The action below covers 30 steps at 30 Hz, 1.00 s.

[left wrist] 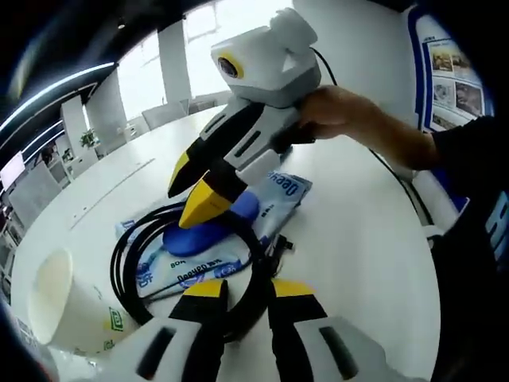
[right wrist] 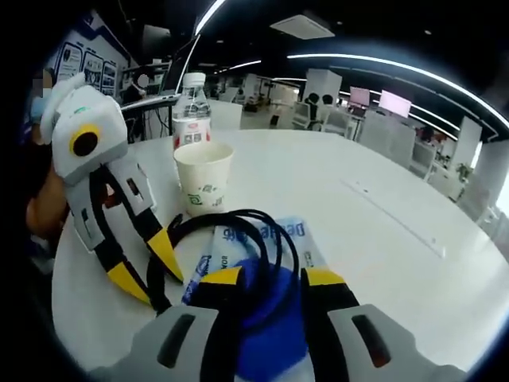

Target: Arrange the tabletop items into an orderly group along one side of the table until the central work area is clear of visible clutter.

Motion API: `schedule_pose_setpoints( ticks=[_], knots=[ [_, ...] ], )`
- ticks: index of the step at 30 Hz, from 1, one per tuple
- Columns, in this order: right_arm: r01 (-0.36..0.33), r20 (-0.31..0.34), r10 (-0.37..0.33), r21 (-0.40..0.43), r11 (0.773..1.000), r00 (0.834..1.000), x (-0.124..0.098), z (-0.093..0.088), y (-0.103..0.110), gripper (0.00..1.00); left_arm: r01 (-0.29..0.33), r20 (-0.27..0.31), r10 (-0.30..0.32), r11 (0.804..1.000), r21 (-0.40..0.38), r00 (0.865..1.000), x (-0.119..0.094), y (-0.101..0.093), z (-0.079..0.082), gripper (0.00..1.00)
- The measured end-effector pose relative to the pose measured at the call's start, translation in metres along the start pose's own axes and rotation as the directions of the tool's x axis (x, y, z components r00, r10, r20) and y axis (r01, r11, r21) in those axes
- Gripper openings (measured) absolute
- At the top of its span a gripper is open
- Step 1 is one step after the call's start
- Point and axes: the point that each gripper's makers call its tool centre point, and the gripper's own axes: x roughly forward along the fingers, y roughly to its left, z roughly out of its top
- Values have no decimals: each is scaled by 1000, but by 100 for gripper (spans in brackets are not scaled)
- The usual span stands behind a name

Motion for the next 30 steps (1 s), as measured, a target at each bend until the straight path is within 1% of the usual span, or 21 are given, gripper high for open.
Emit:
schedule_pose_setpoints(
  ticks=[7,11,14,16,18,19,20,21,22,24,26,27,30],
  knots=[
    [-7,-13,7,-3,1000,1000,9,-4,0,25,13,4,-13,1000,22,1000,-1,-3,0,17],
    [-15,-4,15,31,999,1000,12,-6,1,24,22,7,-22,999,43,1000,0,-6,1,14],
    [-11,-2,11,30,999,1000,14,-8,4,22,27,12,-27,999,43,1000,2,-6,3,13],
    [-4,-9,4,9,1000,1000,15,-6,3,22,30,15,-31,998,50,999,2,-7,4,12],
    [-3,-16,3,17,1000,1000,15,-6,3,22,35,14,-36,998,59,999,4,-9,4,11],
    [-1,-23,2,39,999,1000,15,-5,3,23,39,14,-39,998,57,999,4,-10,4,11],
    [34,-50,-31,55,998,998,16,-8,-4,27,41,13,-42,997,59,999,4,-10,4,10],
    [37,-47,-36,28,999,998,18,-8,-5,32,47,13,-48,997,57,999,4,-11,4,10],
    [27,-35,-26,46,999,999,18,-7,-4,32,48,13,-48,997,57,999,4,-11,4,10],
    [-42,-16,43,90,995,999,19,-8,8,25,48,14,-49,997,54,999,4,-11,4,10],
    [-20,-13,21,74,997,1000,19,-9,4,23,49,15,-50,997,53,999,4,-11,4,10],
    [-24,-8,25,77,997,1000,19,-8,6,23,49,17,-50,997,53,999,4,-11,4,10],
    [-22,0,22,47,999,1000,19,-8,9,19,50,24,-51,998,48,998,5,-11,4,10]
  ],
)
